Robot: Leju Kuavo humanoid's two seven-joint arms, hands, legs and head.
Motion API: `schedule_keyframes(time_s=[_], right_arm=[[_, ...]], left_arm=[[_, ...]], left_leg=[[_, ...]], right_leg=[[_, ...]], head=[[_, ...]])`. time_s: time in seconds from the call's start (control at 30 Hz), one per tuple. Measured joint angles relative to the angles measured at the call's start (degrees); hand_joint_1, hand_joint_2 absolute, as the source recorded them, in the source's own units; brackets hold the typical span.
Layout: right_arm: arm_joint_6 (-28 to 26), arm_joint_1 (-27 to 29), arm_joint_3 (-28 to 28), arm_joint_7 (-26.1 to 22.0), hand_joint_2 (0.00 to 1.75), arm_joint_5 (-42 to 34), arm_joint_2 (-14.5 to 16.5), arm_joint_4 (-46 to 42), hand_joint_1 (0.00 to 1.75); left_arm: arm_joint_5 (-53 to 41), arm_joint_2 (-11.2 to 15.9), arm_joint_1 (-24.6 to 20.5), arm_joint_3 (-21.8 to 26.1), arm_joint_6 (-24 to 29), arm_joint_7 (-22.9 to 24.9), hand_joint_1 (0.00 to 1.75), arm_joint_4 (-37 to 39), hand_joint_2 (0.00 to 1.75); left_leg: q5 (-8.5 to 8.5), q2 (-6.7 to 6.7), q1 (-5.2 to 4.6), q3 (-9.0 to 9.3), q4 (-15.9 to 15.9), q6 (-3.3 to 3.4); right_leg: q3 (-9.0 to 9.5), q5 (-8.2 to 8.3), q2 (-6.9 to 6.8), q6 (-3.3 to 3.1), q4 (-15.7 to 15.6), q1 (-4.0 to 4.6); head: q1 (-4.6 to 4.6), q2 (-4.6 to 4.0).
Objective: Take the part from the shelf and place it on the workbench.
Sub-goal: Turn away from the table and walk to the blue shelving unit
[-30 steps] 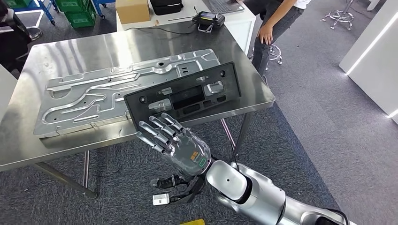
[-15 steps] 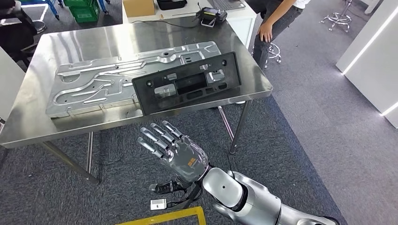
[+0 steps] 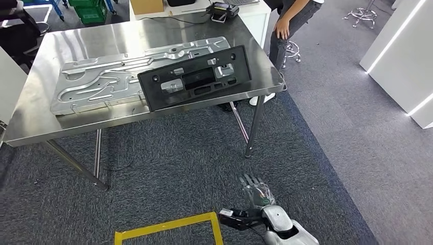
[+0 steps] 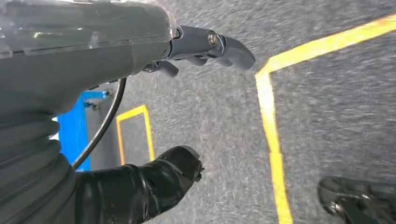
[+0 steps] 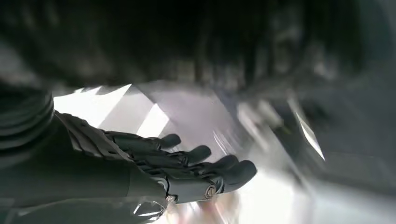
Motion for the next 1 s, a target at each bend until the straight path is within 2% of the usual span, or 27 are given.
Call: schedule_keyframes(time_s=[0.03, 0.07, 0.27, 0.33, 0.37, 0.43, 0.47, 0.53, 0.57, 0.6, 0.63, 0.67, 0.73, 0.77, 0.8, 0.83, 0.9, 0.93, 0.97, 1.0], right_arm=[[0.3, 0.0, -2.1, 0.3, 1.75, -1.3, 0.8, 4.2, 0.00], [0.5, 0.2, -4.0, 0.5, 1.75, -2.3, 1.5, 7.9, 0.00], [0.5, 0.7, -9.6, 0.5, 1.75, -3.4, 4.8, 20.6, 0.00], [0.5, 0.6, -10.4, 0.5, 1.75, -3.4, 5.4, 22.6, 0.00], [0.9, 0.5, -10.8, 0.7, 1.75, -3.7, 5.6, 23.3, 0.00], [3.5, 0.5, -11.9, 1.6, 1.75, -5.9, 5.7, 24.7, 0.00], [5.7, 0.6, -13.0, 2.3, 1.31, -8.0, 5.7, 25.6, 0.00], [10.5, 1.5, -16.3, 3.5, 0.44, -13.2, 5.7, 27.5, 0.00], [12.7, 2.2, -18.1, 4.3, 0.00, -15.6, 5.7, 28.4, 0.00], [14.6, 2.9, -19.9, 5.2, 0.00, -17.4, 5.7, 29.2, 0.00], [16.3, 3.6, -21.5, 6.2, 0.00, -18.6, 5.8, 29.8, 0.00], [17.7, 4.1, -23.0, 7.3, 0.00, -19.3, 5.8, 30.3, 0.00], [19.3, 4.8, -25.2, 8.6, 0.00, -19.7, 5.8, 30.9, 0.00], [19.8, 5.0, -25.9, 8.9, 0.00, -19.9, 5.9, 31.1, 0.00], [20.3, 5.1, -26.5, 8.7, 0.00, -20.1, 6.0, 31.3, 0.00], [20.8, 5.1, -27.1, 8.2, 0.00, -20.5, 6.0, 31.4, 0.00], [21.6, 5.2, -28.4, 6.5, 0.00, -21.1, 6.1, 31.6, 0.00], [21.9, 5.1, -28.9, 5.6, 0.00, -21.3, 6.3, 31.7, 0.00], [22.0, 5.1, -29.2, 4.8, 0.00, -21.4, 6.4, 31.7, 0.00], [22.1, 5.1, -29.3, 4.1, 0.00, -21.3, 6.5, 31.8, 0.00]], left_arm=[[0.0, 0.3, 0.1, 0.5, -0.2, 0.0, 0.00, -0.1, 1.75], [0.0, 0.6, 0.1, 1.0, -0.4, 0.0, 0.00, -0.2, 1.75], [0.0, 2.1, 0.3, 3.2, -0.8, 0.0, 0.00, -0.3, 1.75], [0.0, 2.2, 0.4, 3.4, -0.8, 0.0, 0.00, -0.3, 1.75], [-0.1, 2.2, 0.4, 3.5, -0.8, 0.0, 0.00, -0.3, 1.75], [-0.7, 2.2, 0.3, 3.7, -0.8, 0.1, 0.00, -0.3, 1.75], [-1.2, 2.2, 0.1, 3.7, -0.8, 0.1, 0.00, -0.3, 1.75], [-2.1, 2.2, -0.4, 4.0, -0.9, 0.2, 0.00, -0.3, 1.75], [-2.4, 2.2, -0.6, 4.1, -1.0, 0.1, 0.00, -0.3, 1.31], [-2.7, 2.2, -0.8, 4.2, -1.1, 0.1, 0.00, -0.3, 0.87], [-3.0, 2.2, -1.0, 4.2, -1.2, 0.1, 0.00, -0.3, 0.44], [-3.3, 2.2, -1.1, 4.2, -1.4, 0.0, 0.00, -0.3, 0.00], [-3.8, 2.2, -1.5, 4.2, -1.7, 0.0, 0.00, -0.3, 0.00], [-3.9, 2.2, -1.7, 4.2, -1.7, 0.0, 0.00, -0.3, 0.00], [-4.2, 2.2, -1.9, 4.3, -1.8, 0.0, 0.00, -0.3, 0.00], [-4.5, 2.1, -2.2, 4.3, -1.9, 0.0, 0.00, -0.3, 0.00], [-5.0, 1.7, -2.5, 4.3, -2.0, 0.1, 0.00, -0.2, 0.00], [-5.1, 1.6, -2.6, 4.2, -2.1, 0.2, 0.00, -0.2, 0.00], [-5.3, 1.5, -2.6, 4.2, -2.1, 0.3, 0.00, -0.2, 0.00], [-5.4, 1.4, -2.7, 4.2, -2.2, 0.5, 0.00, -0.2, 0.00]], left_leg=[[-0.90, 0.00, -0.04, -0.03, -0.1, 0.31], [-1.08, -0.01, -0.06, -0.09, -0.1, 0.40], [0.47, -0.12, -0.20, -0.42, -0.2, 1.13], [1.64, -0.36, -0.31, -0.41, -0.2, 1.80], [2.87, -0.53, -0.33, -0.21, -0.5, 2.19], [5.38, -0.51, 0.19, 0.58, -2.0, 2.21], [6.26, -0.41, 0.47, 0.79, -2.8, 2.03], [6.77, -0.29, 0.67, 0.33, -3.4, 1.61], [6.90, -0.37, 0.68, -0.27, -3.2, 1.52], [7.02, -0.44, 0.73, -0.95, -2.8, 1.34], [7.15, -0.48, 0.86, -1.68, -2.4, 1.12], [7.30, -0.50, 1.07, -2.49, -1.8, 0.84], [7.70, -0.46, 1.59, -4.15, -0.6, -0.02], [7.96, -0.44, 1.79, -4.73, -0.1, -0.56], [8.31, -0.45, 1.84, -5.02, 0.2, -1.17], [8.77, -0.48, 1.83, -5.02, 0.2, -1.76], [9.65, -0.63, 1.92, -4.93, -0.4, -2.80], [9.03, -0.62, 2.07, -5.14, -0.2, -3.10], [7.05, -0.59, 2.17, -5.61, 0.8, -3.26], [3.68, -0.54, 2.22, -6.41, 3.2, -3.26]], right_leg=[[-0.22, 0.12, -0.10, -0.08, -0.1, -0.01], [-0.41, 0.42, -0.19, -0.26, -0.1, -0.06], [-1.01, 1.53, -0.51, -0.42, 0.5, -0.17], [-1.00, 1.54, -0.51, -0.30, 0.6, -0.14], [-0.90, 1.58, -0.47, -0.20, 0.5, -0.02], [-0.62, 0.70, -0.22, 0.13, 0.8, 0.15], [-0.92, -0.79, -0.07, 0.39, 1.9, 0.14], [-2.94, -5.43, 0.13, 1.14, 7.1, -0.23], [-4.19, -7.55, 0.15, 1.55, 10.3, -0.52], [-4.93, -8.68, 0.16, 1.95, 12.7, -0.81], [-4.85, -8.70, 0.16, 2.38, 13.4, -1.13], [-3.65, -7.63, 0.15, 2.84, 11.8, -1.46], [0.30, -5.00, 0.22, 3.70, 5.4, -2.00], [1.64, -3.87, 0.36, 3.88, 3.0, -1.93], [1.99, -3.33, 0.53, 3.69, 2.0, -1.74], [1.46, -3.06, 0.66, 3.17, 2.4, -1.42], [0.45, -2.16, 0.62, 1.65, 2.7, -1.17], [-0.07, -1.56, 0.42, 0.87, 2.8, -1.17], [-0.72, -0.82, 0.26, 0.13, 2.7, -1.16], [-1.60, 0.05, 0.09, -0.48, 2.6, -1.19]], head=[[-0.01, 0.01], [-0.02, 0.00], [-0.03, -0.01], [-0.03, -0.01], [-0.03, -0.01], [-0.02, -0.01], [-0.01, -0.01], [0.01, -0.01], [0.01, -0.01], [0.01, -0.01], [0.00, -0.01], [0.01, -0.01], [0.00, 0.01], [0.05, 0.01], [0.07, 0.01], [0.08, 0.01], [0.09, 0.01], [0.09, 0.01], [0.08, 0.01], [0.05, 0.00]])
